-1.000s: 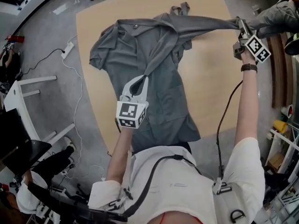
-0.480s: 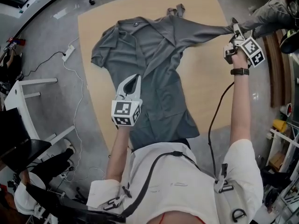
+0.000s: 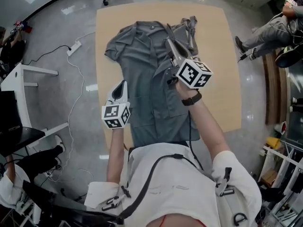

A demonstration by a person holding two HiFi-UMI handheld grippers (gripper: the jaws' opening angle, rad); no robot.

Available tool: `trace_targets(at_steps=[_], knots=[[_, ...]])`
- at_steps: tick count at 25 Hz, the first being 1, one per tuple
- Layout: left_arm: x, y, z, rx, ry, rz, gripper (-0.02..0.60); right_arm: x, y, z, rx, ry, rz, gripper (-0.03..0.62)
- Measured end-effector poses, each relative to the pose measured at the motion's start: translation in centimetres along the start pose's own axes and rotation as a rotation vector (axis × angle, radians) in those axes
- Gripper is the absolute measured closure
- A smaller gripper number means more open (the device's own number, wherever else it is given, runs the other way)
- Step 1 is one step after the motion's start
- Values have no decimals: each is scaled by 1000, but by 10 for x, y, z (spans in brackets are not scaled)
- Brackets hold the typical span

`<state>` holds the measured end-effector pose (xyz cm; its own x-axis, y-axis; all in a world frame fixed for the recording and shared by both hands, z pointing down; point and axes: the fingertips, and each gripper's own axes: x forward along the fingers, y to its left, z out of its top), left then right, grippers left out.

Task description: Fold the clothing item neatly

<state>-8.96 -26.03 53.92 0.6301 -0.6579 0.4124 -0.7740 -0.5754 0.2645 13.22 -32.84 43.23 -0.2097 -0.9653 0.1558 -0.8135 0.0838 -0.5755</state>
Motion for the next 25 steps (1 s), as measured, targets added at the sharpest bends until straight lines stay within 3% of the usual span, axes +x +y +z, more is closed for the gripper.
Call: trace_targets(at_steps=[4, 8, 9, 11, 13, 18, 19, 21, 25], knots=[[-33, 47, -13, -38, 2, 95, 581, 23, 38, -136, -47, 180, 19, 551], [-56, 73, -36, -64, 37, 149, 581, 33, 26, -280, -128, 469, 9, 536], [-58, 75, -41, -63, 47, 151, 581, 33, 22, -308, -134, 545, 23, 508], [-58, 76, -50, -60, 67, 149, 581, 30, 19, -346, -145, 668, 69, 391], [-52, 74, -58, -68, 95, 137, 581, 23, 23, -357, -176, 718, 117, 339], [-7, 54, -84, -59, 246, 43, 581, 10, 23, -316, -295, 650, 204, 354], [6, 49, -88, -41, 276, 18, 580, 9, 16, -303, -333, 631, 203, 362], [35, 41, -92, 9, 329, -27, 503, 12, -8, -277, -426, 606, 182, 373], [96, 43, -101, 166, 421, -50, 466, 27, -70, -239, -604, 636, 121, 376]])
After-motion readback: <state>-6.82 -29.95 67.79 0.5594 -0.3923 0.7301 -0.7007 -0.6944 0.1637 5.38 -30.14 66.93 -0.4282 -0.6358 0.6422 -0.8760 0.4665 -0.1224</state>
